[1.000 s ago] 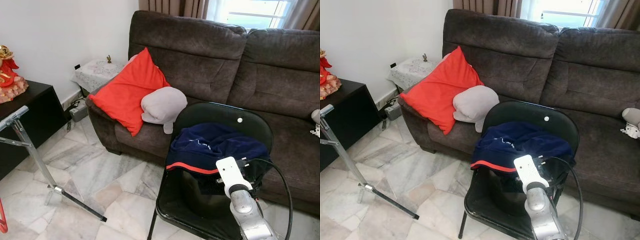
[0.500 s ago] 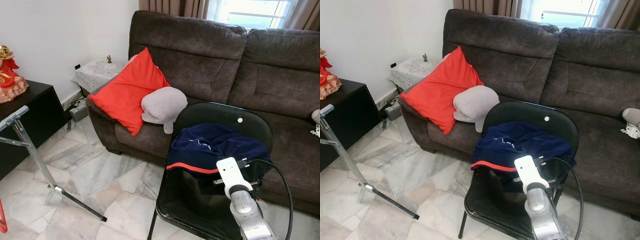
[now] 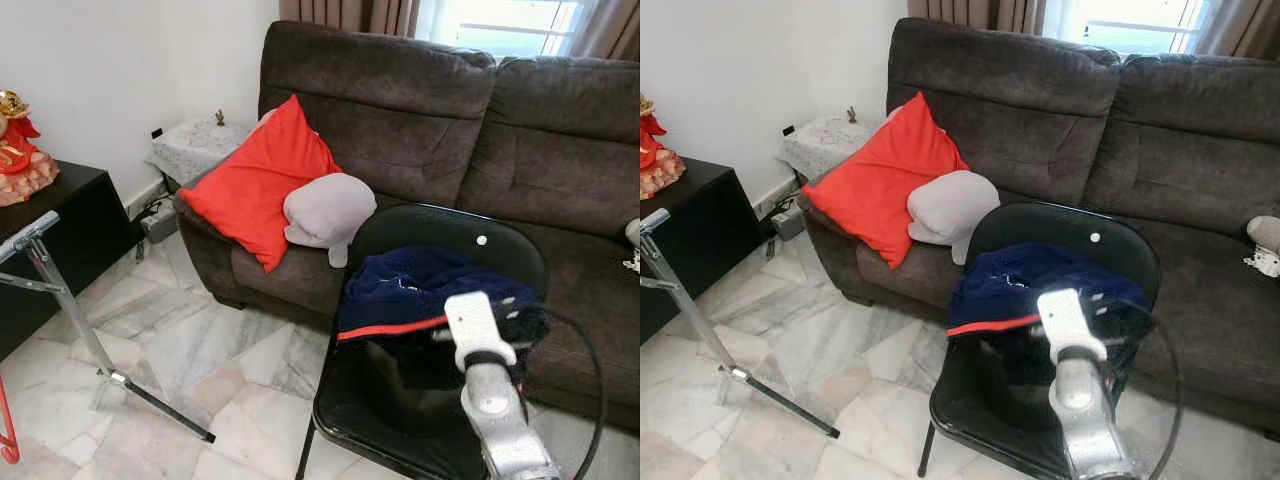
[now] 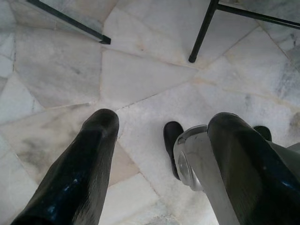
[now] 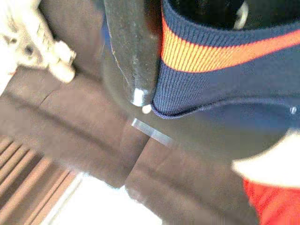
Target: Hang hanger
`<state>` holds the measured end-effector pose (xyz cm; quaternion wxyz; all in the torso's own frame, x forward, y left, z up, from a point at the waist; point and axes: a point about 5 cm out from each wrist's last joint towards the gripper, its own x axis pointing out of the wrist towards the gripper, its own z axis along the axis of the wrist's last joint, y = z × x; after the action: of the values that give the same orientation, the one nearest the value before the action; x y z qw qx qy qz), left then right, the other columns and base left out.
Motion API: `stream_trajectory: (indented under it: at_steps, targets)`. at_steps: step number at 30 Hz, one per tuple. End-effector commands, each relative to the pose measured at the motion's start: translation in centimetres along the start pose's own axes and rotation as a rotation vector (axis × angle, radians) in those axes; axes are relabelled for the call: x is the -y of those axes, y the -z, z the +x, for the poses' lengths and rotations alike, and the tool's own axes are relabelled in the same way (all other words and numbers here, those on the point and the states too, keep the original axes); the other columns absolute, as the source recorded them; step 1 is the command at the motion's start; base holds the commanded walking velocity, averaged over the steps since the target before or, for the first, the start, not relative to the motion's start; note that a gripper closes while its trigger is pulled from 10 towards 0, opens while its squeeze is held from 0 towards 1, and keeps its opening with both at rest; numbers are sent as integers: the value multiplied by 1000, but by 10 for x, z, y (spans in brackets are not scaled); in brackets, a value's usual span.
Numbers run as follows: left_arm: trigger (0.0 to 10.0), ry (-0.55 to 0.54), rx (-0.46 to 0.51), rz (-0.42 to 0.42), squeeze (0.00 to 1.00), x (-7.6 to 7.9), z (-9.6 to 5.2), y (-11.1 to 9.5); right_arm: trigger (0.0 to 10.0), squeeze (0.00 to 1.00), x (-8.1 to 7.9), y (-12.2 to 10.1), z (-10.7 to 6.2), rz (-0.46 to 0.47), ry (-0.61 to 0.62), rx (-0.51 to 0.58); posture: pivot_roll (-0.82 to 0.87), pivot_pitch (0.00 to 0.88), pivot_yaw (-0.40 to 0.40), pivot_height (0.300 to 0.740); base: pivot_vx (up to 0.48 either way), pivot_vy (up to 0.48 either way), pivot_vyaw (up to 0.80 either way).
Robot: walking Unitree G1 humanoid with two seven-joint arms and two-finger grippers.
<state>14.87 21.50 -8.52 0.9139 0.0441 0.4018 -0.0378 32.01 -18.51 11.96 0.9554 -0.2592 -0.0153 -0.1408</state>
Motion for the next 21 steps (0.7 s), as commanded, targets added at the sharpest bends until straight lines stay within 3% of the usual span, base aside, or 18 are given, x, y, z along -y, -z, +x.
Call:
stream_trajectory:
  at_steps: [1, 5, 15, 21]
  targets:
    - [10000, 9, -31, 25, 0, -2, -1, 4, 0, 0, 3, -13, 1, 29, 34, 53, 60, 0, 32, 740, 0, 0, 0]
    - [10000, 10, -32, 26, 0, -2, -2, 5, 0, 0, 7, -26, 1, 55, 78, 104, 62, 0, 32, 740, 0, 0, 0]
    - [10000, 13, -38, 25, 0, -2, -3, 8, 0, 0, 12, -27, -2, 57, 106, 106, 59, 0, 30, 740, 0, 0, 0]
    - [10000, 18, -39, 25, 0, 1, -3, 9, 0, 0, 32, -37, -1, 57, 227, 155, 59, 0, 28, 740, 0, 0, 0]
